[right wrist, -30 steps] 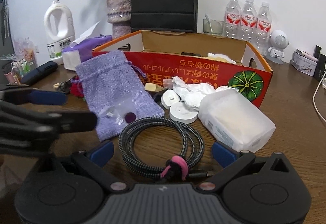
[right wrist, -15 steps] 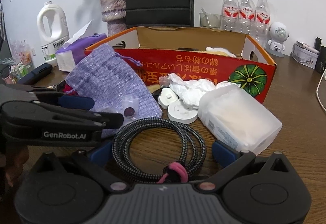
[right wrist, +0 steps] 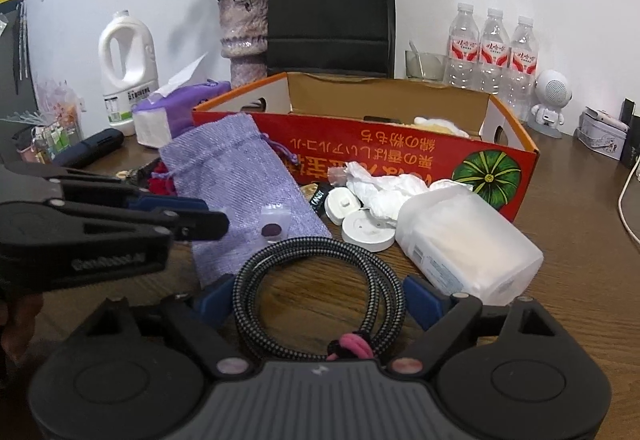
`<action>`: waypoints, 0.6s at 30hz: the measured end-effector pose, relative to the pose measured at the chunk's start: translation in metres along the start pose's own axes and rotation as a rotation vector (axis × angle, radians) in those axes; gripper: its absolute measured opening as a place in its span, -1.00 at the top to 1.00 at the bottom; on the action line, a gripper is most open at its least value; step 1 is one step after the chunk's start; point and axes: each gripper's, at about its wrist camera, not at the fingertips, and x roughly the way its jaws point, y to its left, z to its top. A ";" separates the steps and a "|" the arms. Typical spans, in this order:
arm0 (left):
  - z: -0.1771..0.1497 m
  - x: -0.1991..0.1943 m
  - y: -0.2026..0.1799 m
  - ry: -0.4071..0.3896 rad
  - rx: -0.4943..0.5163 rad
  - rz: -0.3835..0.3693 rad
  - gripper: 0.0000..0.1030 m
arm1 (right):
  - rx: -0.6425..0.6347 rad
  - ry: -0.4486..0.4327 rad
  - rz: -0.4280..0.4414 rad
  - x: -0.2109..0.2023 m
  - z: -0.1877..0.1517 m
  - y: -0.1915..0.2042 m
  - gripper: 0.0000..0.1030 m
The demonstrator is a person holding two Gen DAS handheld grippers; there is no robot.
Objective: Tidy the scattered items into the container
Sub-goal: 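Grasp the black cable with right tool while left tool grasps a small clear packet, then carry cable and packet over the box and open both tools to drop them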
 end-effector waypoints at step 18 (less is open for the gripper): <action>0.078 -0.035 0.007 -0.219 -0.049 -0.016 0.62 | -0.004 -0.178 -0.049 -0.043 0.062 -0.025 -0.72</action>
